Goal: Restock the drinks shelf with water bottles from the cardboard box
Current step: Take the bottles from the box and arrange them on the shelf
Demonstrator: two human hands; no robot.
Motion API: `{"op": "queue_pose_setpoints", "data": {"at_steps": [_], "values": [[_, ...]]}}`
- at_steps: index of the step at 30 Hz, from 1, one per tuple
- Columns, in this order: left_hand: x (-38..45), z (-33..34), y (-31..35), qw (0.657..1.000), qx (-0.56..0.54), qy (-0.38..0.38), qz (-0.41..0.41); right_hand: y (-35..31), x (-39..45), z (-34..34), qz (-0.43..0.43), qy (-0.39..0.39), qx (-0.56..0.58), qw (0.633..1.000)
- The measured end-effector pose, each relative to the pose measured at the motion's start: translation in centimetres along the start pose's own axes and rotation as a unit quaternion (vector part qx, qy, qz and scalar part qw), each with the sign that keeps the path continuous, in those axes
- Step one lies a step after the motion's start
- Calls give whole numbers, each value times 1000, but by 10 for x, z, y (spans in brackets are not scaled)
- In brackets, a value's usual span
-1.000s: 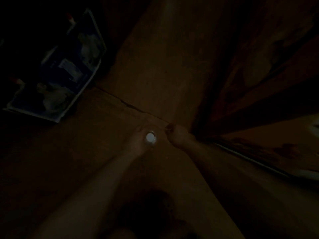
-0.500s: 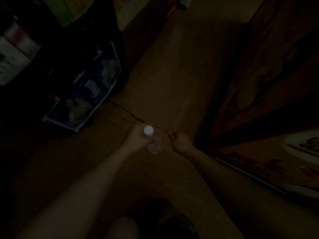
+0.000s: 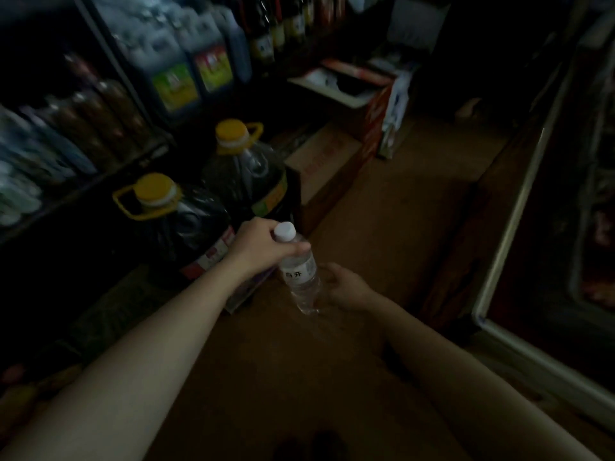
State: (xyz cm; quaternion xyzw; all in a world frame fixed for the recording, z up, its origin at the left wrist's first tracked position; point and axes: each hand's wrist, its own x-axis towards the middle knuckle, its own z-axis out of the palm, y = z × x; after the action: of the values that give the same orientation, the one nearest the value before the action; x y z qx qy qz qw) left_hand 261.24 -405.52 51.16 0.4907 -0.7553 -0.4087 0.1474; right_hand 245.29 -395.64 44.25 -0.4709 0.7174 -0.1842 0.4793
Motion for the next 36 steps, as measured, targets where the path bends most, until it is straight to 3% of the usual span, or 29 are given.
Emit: {"op": "queue_pose_setpoints", "data": {"at_steps": [4, 8, 19, 25, 36], "values": [[-31, -68, 68, 996, 17, 88, -6, -89, -45, -11, -96, -21, -125, 987], [-50, -129, 92, 987, 48, 144, -47, -144, -58, -2, -124, 10, -53, 991], [-107, -267, 90, 942, 85, 302, -116, -286, -53, 48, -237, 79, -38, 968], [-121, -353, 66, 929, 92, 331, -141, -377, -42, 78, -298, 65, -62, 950], [-135, -504, -7, 940, 3, 317, -129, -523, 5, 158, -350, 28, -42, 935]]}}
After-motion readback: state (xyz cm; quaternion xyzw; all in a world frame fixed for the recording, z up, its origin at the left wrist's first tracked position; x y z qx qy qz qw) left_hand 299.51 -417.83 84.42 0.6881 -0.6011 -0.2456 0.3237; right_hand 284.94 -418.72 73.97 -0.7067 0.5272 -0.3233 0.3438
